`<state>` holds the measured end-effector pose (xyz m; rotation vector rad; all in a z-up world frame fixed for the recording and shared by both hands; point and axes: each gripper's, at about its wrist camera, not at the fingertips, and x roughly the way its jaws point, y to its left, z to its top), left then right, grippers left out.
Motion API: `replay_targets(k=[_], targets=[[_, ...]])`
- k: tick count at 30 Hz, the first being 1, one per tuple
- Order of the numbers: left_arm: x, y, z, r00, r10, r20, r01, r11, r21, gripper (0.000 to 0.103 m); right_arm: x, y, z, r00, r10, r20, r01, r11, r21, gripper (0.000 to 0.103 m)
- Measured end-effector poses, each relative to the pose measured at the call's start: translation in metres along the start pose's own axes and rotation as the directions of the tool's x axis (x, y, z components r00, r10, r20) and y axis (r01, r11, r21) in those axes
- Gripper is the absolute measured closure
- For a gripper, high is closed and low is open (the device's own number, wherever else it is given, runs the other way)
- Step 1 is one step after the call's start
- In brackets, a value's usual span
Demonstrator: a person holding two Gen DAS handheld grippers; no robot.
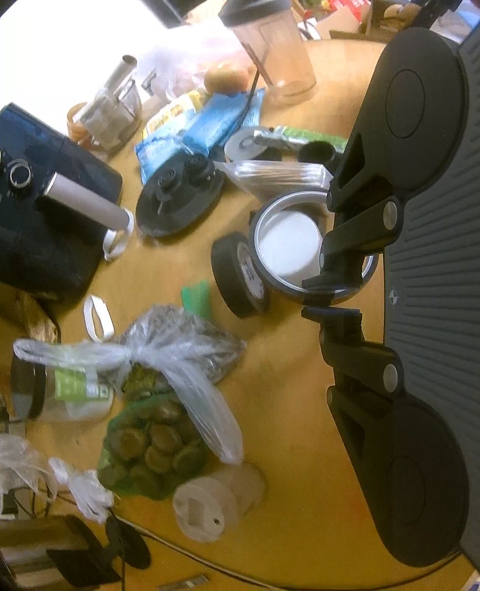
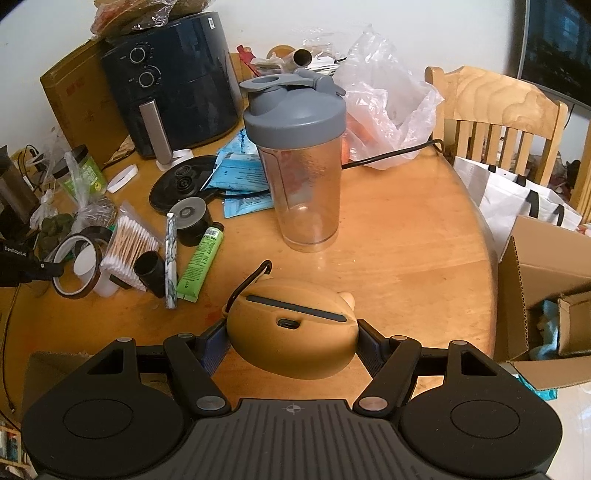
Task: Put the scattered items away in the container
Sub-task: 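Close the left tool on the black tape roll's clear ring while the right tool holds the case, then carry the tape roll with the left tool while the right tool carries the case to the box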
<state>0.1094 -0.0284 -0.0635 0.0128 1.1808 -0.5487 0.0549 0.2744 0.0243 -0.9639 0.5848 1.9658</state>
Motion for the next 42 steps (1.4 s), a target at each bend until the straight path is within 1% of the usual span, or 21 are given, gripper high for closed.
replay_targets(k=[4,7,15,19,23,30,36,42], targets=[[0.003,0.007,-0.004,1.000,0.020,-0.017,-0.021,1.000,-0.014,0.094,0.000,0.000,-0.002,1.000,0.002,-0.005,-0.002,1.000,-0.004,0.030],[0.008,0.009,-0.006,0.999,0.039,-0.036,-0.039,0.999,-0.004,0.095,-0.001,0.001,-0.003,1.000,0.001,-0.009,-0.001,1.000,-0.007,0.030],[0.009,0.013,-0.012,0.998,0.047,-0.050,-0.048,0.999,-0.011,0.096,-0.004,0.001,-0.008,1.000,-0.004,-0.013,0.004,1.000,-0.011,0.030],[-0.001,0.013,-0.017,0.999,0.016,-0.048,-0.017,1.000,-0.017,0.096,-0.006,0.004,-0.009,1.000,0.002,-0.016,-0.002,1.000,-0.027,0.030],[-0.018,0.009,-0.025,0.999,-0.018,-0.044,0.017,1.000,-0.016,0.096,-0.009,0.011,-0.009,1.000,0.024,-0.016,-0.025,0.999,-0.048,0.030],[-0.049,-0.002,-0.044,0.995,-0.082,-0.049,0.083,0.996,0.016,0.096,-0.013,0.034,-0.006,0.996,0.090,-0.020,-0.091,0.991,-0.100,0.030],[-0.066,-0.008,-0.063,0.993,-0.101,-0.057,0.104,0.993,0.050,0.096,-0.015,0.056,-0.005,0.989,0.148,-0.025,-0.150,0.977,-0.152,0.030],[-0.074,-0.009,-0.083,0.991,-0.105,-0.079,0.111,0.991,0.073,0.095,-0.016,0.074,-0.008,0.979,0.202,-0.039,-0.206,0.959,-0.195,0.030]])
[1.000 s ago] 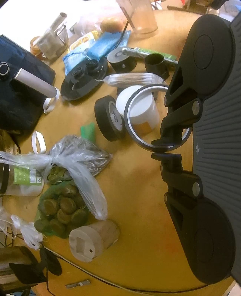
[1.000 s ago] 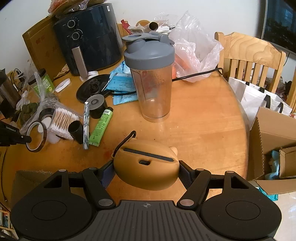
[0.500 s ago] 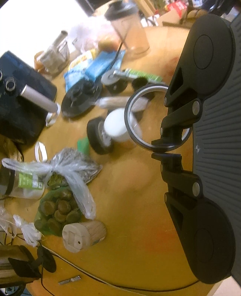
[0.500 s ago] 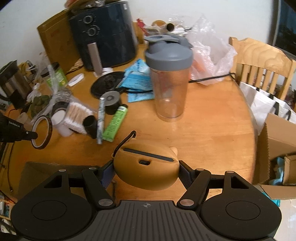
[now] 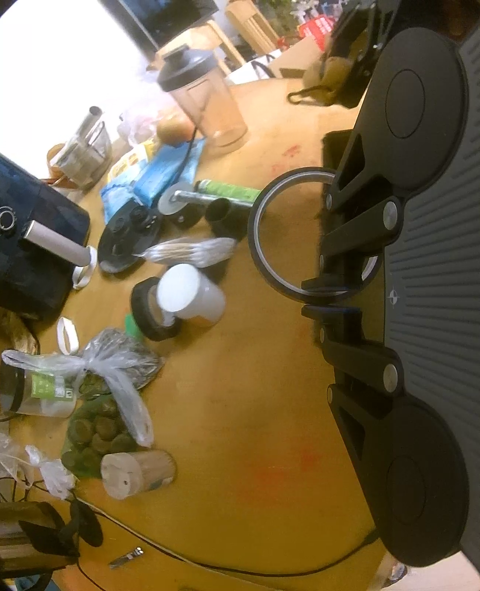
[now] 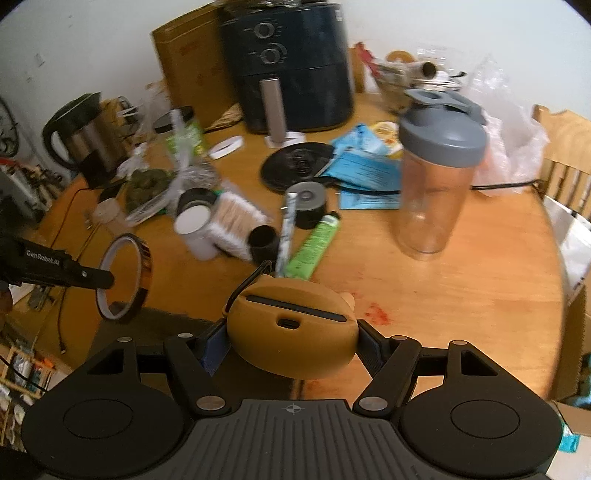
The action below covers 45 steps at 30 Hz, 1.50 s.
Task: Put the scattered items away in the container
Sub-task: 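Carry the tape roll with the left tool while the right tool carries the case to the box, then open the left tool to drop the tape roll while the right tool releases the case into the box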
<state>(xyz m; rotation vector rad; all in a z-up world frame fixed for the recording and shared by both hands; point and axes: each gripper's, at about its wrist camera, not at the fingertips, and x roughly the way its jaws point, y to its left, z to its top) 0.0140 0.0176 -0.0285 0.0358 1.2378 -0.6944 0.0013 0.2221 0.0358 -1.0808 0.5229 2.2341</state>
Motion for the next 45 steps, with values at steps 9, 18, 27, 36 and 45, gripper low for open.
replay_targets(k=[9,18,27,36,45], targets=[[0.005,-0.004,-0.024,0.998,0.050,-0.042,-0.047,0.997,0.066,0.095,0.005,0.020,-0.005,0.998,0.057,-0.030,-0.058,0.997,-0.045,0.030],[0.021,0.001,-0.036,0.988,0.115,-0.102,-0.105,0.990,0.095,0.095,0.017,0.040,-0.017,0.993,0.079,-0.082,-0.088,0.990,-0.107,0.030],[0.029,-0.002,-0.034,0.983,0.144,-0.113,-0.130,0.984,0.123,0.095,0.035,0.055,-0.028,0.988,0.049,-0.144,-0.074,0.982,-0.173,0.030],[0.035,-0.009,-0.030,0.979,0.166,-0.119,-0.146,0.976,0.161,0.092,0.054,0.059,-0.029,0.984,-0.021,-0.175,-0.021,0.972,-0.234,0.029],[0.037,-0.011,-0.027,0.980,0.153,-0.130,-0.128,0.975,0.180,0.087,0.062,0.060,-0.026,0.983,-0.049,-0.174,0.006,0.970,-0.241,0.029]])
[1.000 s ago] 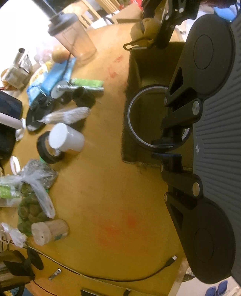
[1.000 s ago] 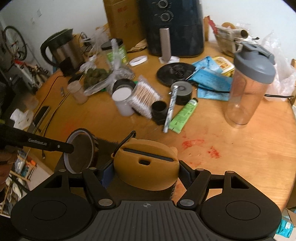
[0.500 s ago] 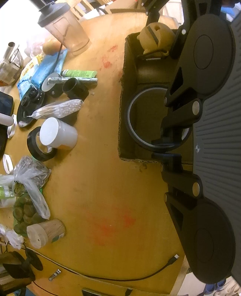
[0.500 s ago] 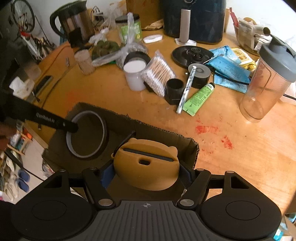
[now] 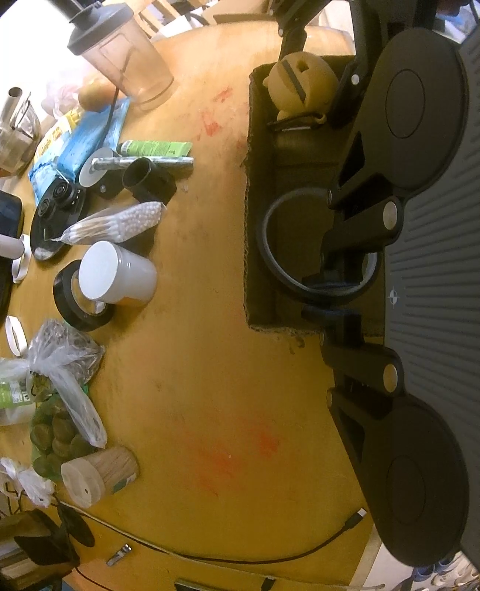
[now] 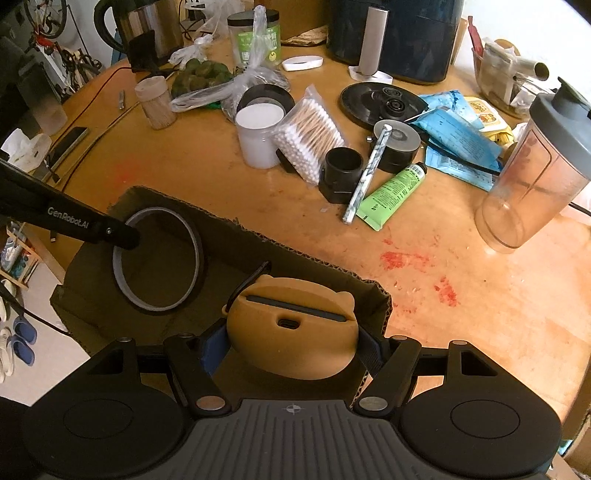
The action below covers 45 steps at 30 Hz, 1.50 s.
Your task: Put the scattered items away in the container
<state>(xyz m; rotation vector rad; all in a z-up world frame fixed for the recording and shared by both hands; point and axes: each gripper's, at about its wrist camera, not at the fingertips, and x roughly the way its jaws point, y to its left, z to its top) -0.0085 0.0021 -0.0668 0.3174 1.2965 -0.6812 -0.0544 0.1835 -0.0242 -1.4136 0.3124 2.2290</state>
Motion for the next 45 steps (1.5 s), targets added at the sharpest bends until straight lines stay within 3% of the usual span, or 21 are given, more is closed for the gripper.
replay_targets(k=[3,7,19,22,25,30,38,41,45], targets=[[-0.002,-0.004,0.002,1.000,-0.001,0.008,0.000,1.000,0.015,0.070,-0.001,0.001,0.001,1.000,-0.017,0.011,0.017,1.000,-0.002,0.026],[-0.006,-0.009,0.005,1.000,-0.009,0.019,0.009,1.000,0.023,0.058,-0.012,0.000,0.003,0.998,0.004,0.068,-0.005,1.000,0.012,0.003],[-0.022,-0.011,0.015,0.998,-0.027,0.053,0.026,1.000,0.004,0.048,-0.015,-0.018,0.005,0.997,-0.034,0.070,0.027,0.994,0.110,0.001],[-0.024,-0.006,0.017,0.998,-0.009,0.058,0.010,1.000,-0.010,0.036,-0.014,-0.022,0.003,0.997,-0.044,0.067,0.035,0.991,0.130,0.001],[-0.026,0.003,0.017,0.998,-0.007,0.058,0.009,0.999,-0.032,0.036,-0.016,-0.027,0.002,0.997,-0.043,0.058,0.034,0.987,0.157,0.001],[-0.027,0.015,0.018,0.999,0.008,0.052,-0.005,0.998,-0.060,0.036,-0.023,-0.027,-0.001,0.998,0.024,0.052,-0.032,0.985,0.168,0.000],[-0.026,0.019,0.016,0.999,0.011,0.043,-0.008,0.998,-0.066,0.036,-0.011,-0.009,-0.009,0.994,0.086,-0.060,-0.078,0.988,0.134,0.000],[-0.025,0.020,0.015,0.999,0.009,0.038,-0.007,0.998,-0.064,0.036,0.000,-0.005,-0.012,0.991,0.079,-0.110,-0.065,0.990,0.125,0.000],[-0.025,0.022,0.014,0.999,0.011,0.035,-0.009,0.998,-0.065,0.036,0.005,-0.007,-0.016,0.990,0.005,-0.140,0.013,0.992,0.127,0.000]])
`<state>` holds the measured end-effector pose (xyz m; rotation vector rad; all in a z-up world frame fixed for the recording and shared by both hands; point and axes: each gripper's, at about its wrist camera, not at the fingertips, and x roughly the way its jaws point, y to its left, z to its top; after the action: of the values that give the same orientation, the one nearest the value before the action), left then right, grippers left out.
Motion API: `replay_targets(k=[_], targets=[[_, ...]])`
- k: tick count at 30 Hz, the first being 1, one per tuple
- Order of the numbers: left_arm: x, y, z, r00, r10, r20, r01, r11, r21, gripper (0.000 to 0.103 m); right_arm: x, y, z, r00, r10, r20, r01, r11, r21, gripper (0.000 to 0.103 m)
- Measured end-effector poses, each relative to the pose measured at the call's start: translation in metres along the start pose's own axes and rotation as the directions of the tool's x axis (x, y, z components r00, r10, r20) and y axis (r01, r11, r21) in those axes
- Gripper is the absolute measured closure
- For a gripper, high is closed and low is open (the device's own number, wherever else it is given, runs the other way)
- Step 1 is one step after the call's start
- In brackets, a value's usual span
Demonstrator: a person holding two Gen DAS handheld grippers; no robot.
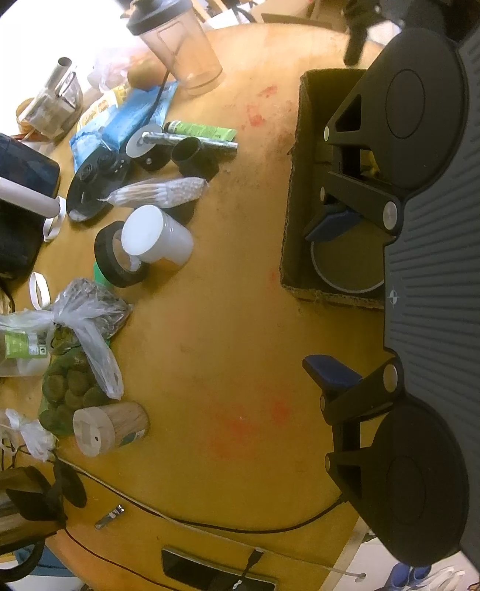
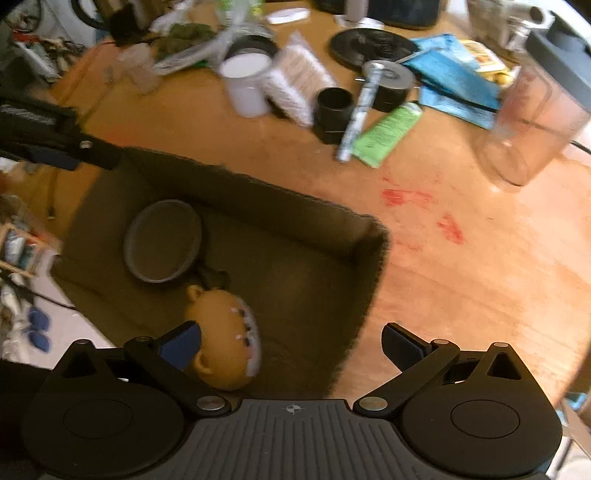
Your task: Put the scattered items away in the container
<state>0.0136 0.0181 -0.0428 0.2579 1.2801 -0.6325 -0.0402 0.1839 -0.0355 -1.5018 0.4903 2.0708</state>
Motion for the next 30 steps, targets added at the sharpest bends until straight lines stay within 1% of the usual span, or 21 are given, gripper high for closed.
replay_targets(k=[4,5,8,14,19,24,28,30], targets=[[0.001,0.001,0.001,1.000,-0.001,-0.006,0.000,1.000,-0.001,0.036,-0.004,-0.017,-0.001,0.992,-0.127,0.022,0.125,0.988,0.095,0.000],[0.001,0.001,0.001,1.000,-0.001,-0.006,0.002,1.000,0.002,0.036,-0.005,-0.022,-0.002,0.991,-0.133,0.024,0.129,0.984,0.124,0.000],[0.002,-0.001,0.002,1.000,-0.005,-0.009,0.005,1.000,0.010,0.036,-0.009,-0.033,-0.003,0.995,-0.098,0.033,0.090,0.977,0.191,0.000],[0.002,-0.001,0.001,1.000,-0.009,-0.014,0.010,1.000,0.018,0.036,-0.012,-0.029,-0.005,0.997,-0.063,0.036,0.056,0.982,0.182,0.000],[0.002,0.001,0.001,1.000,-0.008,-0.017,0.008,1.000,0.020,0.036,-0.011,-0.028,-0.003,0.997,-0.060,0.041,0.052,0.983,0.177,0.000],[0.003,0.005,0.000,1.000,-0.004,-0.023,0.004,1.000,0.020,0.036,-0.009,-0.030,-0.003,0.995,-0.094,0.032,0.087,0.979,0.183,0.000],[0.003,0.007,-0.001,1.000,-0.004,-0.028,0.005,1.000,0.021,0.036,-0.006,-0.031,-0.004,0.990,-0.138,0.018,0.133,0.976,0.174,0.000],[0.004,0.007,-0.001,0.999,-0.006,-0.031,0.007,1.000,0.026,0.036,-0.003,-0.030,-0.004,0.984,-0.177,0.012,0.172,0.971,0.163,0.000]])
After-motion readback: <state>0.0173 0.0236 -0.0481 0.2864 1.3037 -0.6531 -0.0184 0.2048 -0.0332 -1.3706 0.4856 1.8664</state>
